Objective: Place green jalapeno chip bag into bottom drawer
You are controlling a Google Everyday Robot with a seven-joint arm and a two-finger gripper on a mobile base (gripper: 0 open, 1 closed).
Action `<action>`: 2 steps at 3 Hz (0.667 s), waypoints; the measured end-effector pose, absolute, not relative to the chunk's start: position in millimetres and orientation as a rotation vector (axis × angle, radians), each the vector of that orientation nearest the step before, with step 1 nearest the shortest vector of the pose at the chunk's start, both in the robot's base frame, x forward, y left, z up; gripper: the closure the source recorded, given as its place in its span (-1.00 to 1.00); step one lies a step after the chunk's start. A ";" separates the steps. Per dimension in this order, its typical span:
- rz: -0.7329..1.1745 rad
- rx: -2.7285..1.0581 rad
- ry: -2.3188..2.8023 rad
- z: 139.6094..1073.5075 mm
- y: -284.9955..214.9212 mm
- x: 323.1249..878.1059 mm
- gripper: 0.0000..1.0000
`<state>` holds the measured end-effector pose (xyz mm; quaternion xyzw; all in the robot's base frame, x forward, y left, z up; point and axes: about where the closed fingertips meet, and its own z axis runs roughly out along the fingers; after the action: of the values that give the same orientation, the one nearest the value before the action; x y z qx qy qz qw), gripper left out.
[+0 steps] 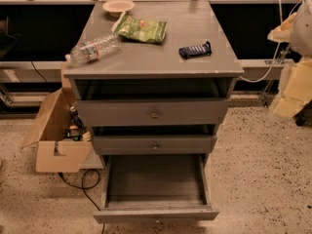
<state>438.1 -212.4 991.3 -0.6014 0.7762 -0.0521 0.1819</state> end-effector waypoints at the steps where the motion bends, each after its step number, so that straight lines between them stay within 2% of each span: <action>1: -0.147 -1.698 2.191 991.3 -212.4 438.1 -1.00; 2: -0.138 -1.620 2.156 998.1 -210.4 460.5 -1.00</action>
Offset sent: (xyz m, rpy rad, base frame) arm 0.0643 0.0039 0.0157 0.1537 -0.1407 -0.0638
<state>460.5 -210.4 998.1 -0.5855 0.7789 -0.0498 0.2190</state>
